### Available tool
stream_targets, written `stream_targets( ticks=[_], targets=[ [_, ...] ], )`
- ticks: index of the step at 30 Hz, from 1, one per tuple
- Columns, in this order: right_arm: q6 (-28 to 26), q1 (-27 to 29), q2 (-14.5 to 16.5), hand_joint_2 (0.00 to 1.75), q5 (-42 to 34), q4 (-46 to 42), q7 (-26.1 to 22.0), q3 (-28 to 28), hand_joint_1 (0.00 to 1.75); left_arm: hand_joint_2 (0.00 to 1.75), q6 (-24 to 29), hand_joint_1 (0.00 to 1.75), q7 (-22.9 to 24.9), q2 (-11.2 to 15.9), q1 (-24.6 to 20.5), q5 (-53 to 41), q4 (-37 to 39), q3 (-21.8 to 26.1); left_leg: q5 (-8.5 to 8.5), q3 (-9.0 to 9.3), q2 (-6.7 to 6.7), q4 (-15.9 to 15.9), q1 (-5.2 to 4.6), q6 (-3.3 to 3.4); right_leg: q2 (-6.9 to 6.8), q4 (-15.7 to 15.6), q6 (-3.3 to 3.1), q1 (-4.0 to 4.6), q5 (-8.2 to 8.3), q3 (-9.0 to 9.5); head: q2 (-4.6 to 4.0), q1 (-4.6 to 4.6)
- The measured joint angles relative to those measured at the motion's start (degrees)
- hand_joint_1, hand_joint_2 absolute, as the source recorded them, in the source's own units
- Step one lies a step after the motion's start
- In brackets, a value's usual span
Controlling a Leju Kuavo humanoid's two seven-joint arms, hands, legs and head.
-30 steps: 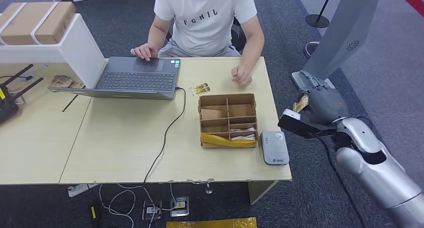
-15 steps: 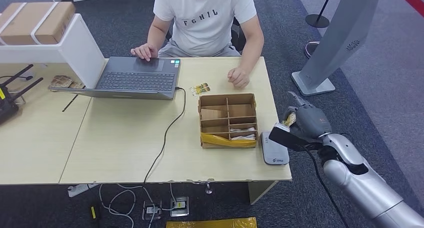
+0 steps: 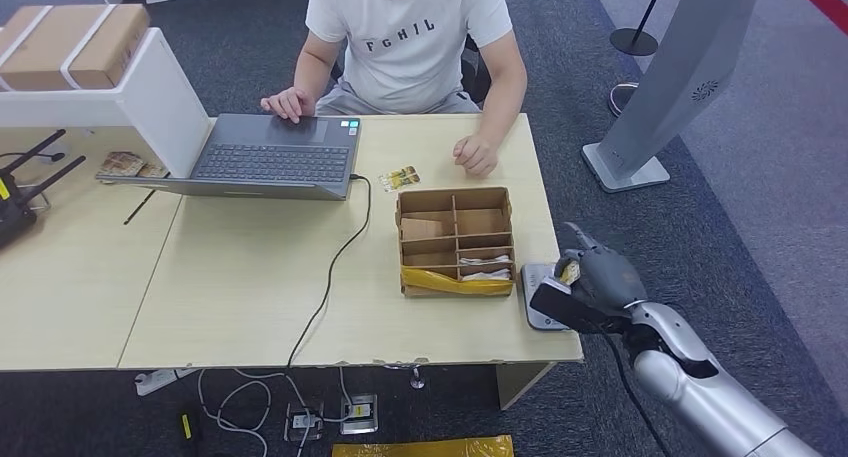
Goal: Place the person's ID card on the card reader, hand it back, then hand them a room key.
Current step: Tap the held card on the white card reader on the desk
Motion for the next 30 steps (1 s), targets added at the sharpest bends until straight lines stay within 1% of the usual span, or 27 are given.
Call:
stream_targets(
  ticks=[4, 8, 15, 25, 30],
  targets=[
    [-1.1, 1.3, 0.7, 1.75, -1.7, 2.2, -0.5, 0.9, 1.75, 0.0, 0.2, 0.0, 0.5, 0.1, 0.0, 0.1, 0.0, 0.0, 0.0, 0.01, 0.02, 0.0, 0.0, 0.0, 0.03, 0.0, 0.0, 0.0, 0.0, 0.0, 0.0, 0.01],
    [-1.5, 1.4, 0.9, 1.75, -2.2, 3.6, -0.8, 1.1, 1.75, 0.0, 0.2, 0.0, 0.5, 0.1, 0.0, 0.2, 0.0, 0.0, 0.0, 0.01, 0.03, 0.0, 0.0, 0.0, 0.03, 0.0, 0.0, 0.0, 0.0, -0.01, 0.0, 0.02],
    [-1.7, 1.3, 1.2, 1.75, -3.6, 6.4, -1.6, 1.2, 1.75, 0.0, 0.4, 0.0, 0.9, 0.1, 0.1, 0.2, 0.0, 0.0, -0.01, 0.0, 0.04, 0.0, 0.0, -0.01, 0.04, 0.0, 0.0, 0.0, 0.0, -0.01, 0.0, 0.01],
    [-2.7, 0.6, 1.5, 1.75, -5.9, 11.1, -3.9, 1.2, 1.75, 0.0, 0.9, 0.0, 1.7, 0.1, 0.1, 0.7, 0.0, 0.0, -0.01, 0.03, 0.04, 0.0, 0.0, -0.02, 0.05, 0.0, 0.0, 0.0, 0.0, 0.02, 0.0, 0.02],
    [-3.2, 0.0, 1.6, 1.75, -6.9, 12.1, -3.9, 1.2, 1.75, 0.0, 1.3, 0.0, 1.6, 0.1, 0.1, 0.8, 0.0, 0.0, -0.01, 0.04, 0.07, 0.0, 0.0, -0.01, 0.05, 0.0, 0.0, 0.0, 0.01, 0.03, 0.0, 0.02]
  ],
)
